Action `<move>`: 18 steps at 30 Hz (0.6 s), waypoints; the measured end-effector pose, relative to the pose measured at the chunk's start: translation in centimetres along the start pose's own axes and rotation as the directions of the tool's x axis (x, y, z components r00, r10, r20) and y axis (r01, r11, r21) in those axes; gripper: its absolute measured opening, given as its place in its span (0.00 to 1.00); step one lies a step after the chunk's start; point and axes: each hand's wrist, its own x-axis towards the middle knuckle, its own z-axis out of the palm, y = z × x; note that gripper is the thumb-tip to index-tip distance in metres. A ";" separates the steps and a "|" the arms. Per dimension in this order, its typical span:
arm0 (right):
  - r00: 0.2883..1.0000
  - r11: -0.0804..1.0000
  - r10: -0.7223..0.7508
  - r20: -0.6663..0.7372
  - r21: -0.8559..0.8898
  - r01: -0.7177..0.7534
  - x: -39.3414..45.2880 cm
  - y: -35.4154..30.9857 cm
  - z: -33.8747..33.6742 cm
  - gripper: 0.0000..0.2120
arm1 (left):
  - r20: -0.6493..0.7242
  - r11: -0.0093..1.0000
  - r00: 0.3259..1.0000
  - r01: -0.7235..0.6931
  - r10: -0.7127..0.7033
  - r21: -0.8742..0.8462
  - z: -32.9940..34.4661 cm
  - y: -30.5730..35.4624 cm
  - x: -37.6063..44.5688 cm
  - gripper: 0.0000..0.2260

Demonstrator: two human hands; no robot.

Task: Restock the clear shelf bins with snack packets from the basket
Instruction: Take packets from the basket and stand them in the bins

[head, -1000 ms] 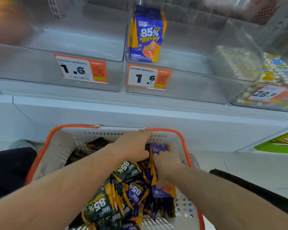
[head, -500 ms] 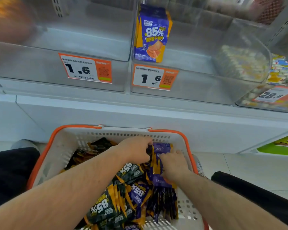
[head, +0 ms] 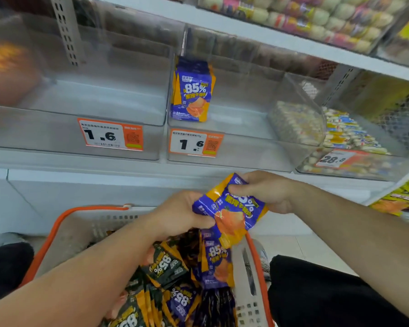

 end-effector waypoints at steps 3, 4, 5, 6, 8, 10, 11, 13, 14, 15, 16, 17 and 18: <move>0.998 0.985 0.031 0.057 0.167 -0.040 -0.3 1.4 0.5 0.21 | -0.014 0.992 0.997 -0.071 0.070 -0.103 0.2 1.4 -0.4 0.11; 0.996 0.980 0.047 0.071 0.188 -0.059 -0.5 1.6 0.9 0.22 | -0.015 0.990 0.995 -0.097 0.096 -0.101 0.4 1.7 -0.4 0.11; 0.995 0.974 0.064 0.074 0.214 -0.079 -0.6 1.8 1.2 0.23 | -0.022 0.988 0.993 -0.122 0.120 -0.094 0.4 2.0 -0.5 0.11; 0.995 0.965 0.079 0.061 0.246 -0.092 -0.8 1.7 1.5 0.24 | -0.031 0.985 0.989 -0.149 0.147 -0.084 0.4 2.2 -0.5 0.11; 0.996 0.923 0.093 0.004 0.375 -0.088 -0.9 1.4 1.4 0.25 | -0.057 0.982 0.983 -0.179 0.176 -0.062 -0.1 2.8 -0.7 0.12; 0.994 0.813 0.075 -0.083 0.582 -0.013 -1.1 0.8 1.0 0.25 | -0.104 0.982 0.978 -0.184 0.179 -0.040 -1.0 3.6 -0.8 0.13; 0.991 0.753 0.050 -0.126 0.656 0.045 -1.2 0.5 0.9 0.23 | -0.135 0.983 0.975 -0.181 0.175 -0.031 -1.3 4.0 -0.9 0.13; 0.982 0.702 -0.008 -0.191 0.699 0.141 -1.5 -0.3 1.2 0.19 | -0.188 0.987 0.970 -0.161 0.155 -0.017 -1.6 4.3 -1.0 0.12; 0.975 0.721 -0.044 -0.217 0.669 0.181 -1.8 -0.7 1.5 0.18 | -0.200 0.989 0.970 -0.146 0.141 -0.007 -1.5 4.4 -1.1 0.12; 0.965 0.767 -0.088 -0.246 0.601 0.223 -2.0 -1.2 1.7 0.17 | -0.202 0.992 0.971 -0.130 0.128 0.006 -1.3 4.6 -1.2 0.12; 0.949 0.821 -0.136 -0.283 0.504 0.268 -2.4 -1.8 1.9 0.15 | -0.200 0.993 0.972 -0.118 0.120 0.025 -1.2 4.9 -1.3 0.12; 0.926 0.856 -0.188 -0.328 0.407 0.318 -2.7 -2.3 1.8 0.08 | -0.200 0.992 0.973 -0.108 0.118 0.058 -1.1 5.3 -1.3 0.11; 0.904 0.873 -0.230 -0.361 0.334 0.356 -2.9 -3.2 1.7 0.02 | -0.206 0.990 0.971 -0.102 0.120 0.095 -1.1 6.0 -1.4 0.10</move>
